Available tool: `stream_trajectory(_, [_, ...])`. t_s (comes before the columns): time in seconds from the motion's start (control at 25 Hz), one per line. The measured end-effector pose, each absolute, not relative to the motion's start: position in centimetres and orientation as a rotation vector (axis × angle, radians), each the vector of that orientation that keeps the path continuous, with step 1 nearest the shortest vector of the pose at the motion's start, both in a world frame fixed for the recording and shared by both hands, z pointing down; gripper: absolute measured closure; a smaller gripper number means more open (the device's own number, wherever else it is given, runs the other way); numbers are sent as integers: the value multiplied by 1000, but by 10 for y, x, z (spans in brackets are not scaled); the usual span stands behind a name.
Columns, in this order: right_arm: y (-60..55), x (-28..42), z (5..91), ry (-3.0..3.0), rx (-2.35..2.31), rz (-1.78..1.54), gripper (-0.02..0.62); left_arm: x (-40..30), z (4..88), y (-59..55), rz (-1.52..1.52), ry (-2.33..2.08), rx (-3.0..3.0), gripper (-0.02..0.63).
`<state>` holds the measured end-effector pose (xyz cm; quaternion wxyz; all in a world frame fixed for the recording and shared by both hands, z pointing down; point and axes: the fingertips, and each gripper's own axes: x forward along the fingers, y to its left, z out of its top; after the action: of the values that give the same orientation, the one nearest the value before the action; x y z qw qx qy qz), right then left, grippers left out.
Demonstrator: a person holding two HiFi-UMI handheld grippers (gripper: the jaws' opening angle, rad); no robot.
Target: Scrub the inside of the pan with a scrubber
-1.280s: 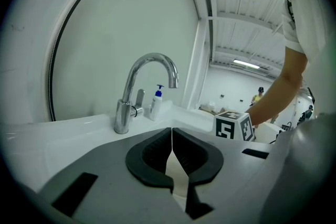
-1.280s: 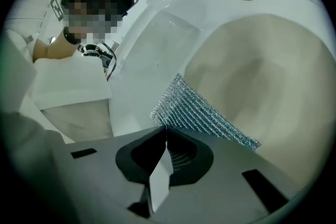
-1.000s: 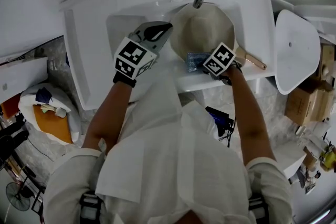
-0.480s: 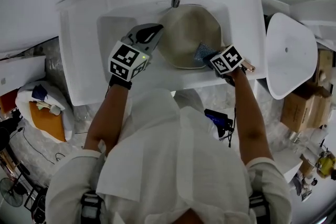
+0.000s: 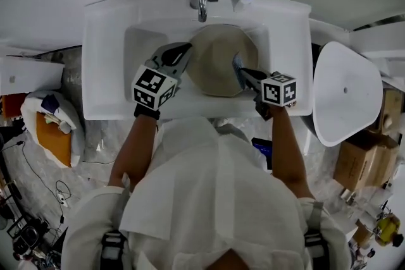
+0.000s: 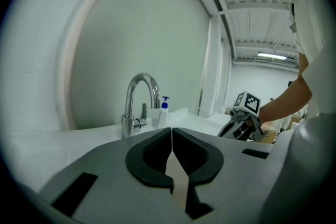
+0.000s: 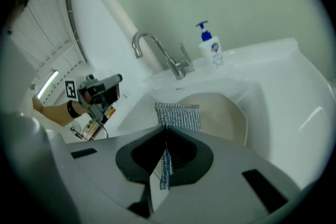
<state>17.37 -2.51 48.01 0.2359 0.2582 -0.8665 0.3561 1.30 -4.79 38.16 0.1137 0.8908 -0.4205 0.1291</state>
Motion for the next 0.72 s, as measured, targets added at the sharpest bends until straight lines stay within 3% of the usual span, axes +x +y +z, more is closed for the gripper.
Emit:
stream_trajectory(0.4, [-60,201,349,-2871,986,814,580,1,327,-26,289,-1511,2576,586])
stream_trajectory(0.72, [-66,224,316,-2908,1140,557,580,-8,305,-17,236,-1646,2538,586])
